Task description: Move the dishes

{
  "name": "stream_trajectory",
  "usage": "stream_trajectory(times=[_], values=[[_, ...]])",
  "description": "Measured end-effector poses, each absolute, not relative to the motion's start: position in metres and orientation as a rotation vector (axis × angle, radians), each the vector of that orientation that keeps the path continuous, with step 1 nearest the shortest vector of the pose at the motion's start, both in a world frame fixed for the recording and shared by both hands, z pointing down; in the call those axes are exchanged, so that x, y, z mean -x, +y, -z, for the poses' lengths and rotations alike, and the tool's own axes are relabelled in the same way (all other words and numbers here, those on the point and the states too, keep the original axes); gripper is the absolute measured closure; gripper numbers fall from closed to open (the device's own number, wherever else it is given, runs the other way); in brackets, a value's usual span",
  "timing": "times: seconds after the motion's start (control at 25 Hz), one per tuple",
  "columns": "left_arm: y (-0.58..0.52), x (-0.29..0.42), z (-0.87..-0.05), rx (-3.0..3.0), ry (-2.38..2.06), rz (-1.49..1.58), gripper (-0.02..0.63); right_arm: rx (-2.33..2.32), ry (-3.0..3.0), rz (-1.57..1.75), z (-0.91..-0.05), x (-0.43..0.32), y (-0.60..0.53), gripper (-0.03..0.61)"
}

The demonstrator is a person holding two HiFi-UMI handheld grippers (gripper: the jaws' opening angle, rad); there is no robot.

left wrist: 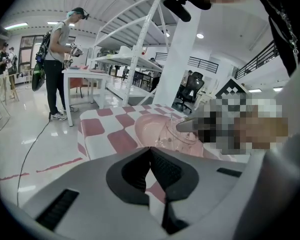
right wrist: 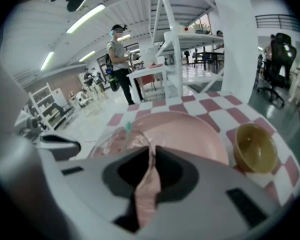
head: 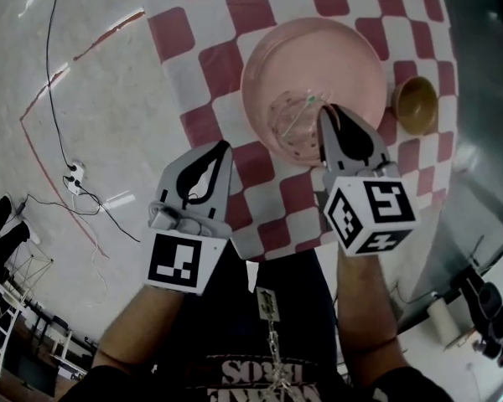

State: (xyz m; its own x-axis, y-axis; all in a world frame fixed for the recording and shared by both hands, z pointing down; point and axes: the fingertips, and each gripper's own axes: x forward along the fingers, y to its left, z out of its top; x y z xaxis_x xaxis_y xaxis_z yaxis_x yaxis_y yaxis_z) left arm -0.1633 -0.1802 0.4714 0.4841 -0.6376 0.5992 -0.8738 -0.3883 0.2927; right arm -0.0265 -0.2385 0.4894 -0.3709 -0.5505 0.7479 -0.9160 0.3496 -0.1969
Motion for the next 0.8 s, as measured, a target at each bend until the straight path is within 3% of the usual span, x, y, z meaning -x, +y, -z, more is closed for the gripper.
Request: stream_trajectory(times=[0.8], values=[[-0.161,0.056,-0.465,-2.214,-1.161,-0.552,0.583,-1.352,-2.117,-0.857,-0.442,-0.076,-0.217,0.518]])
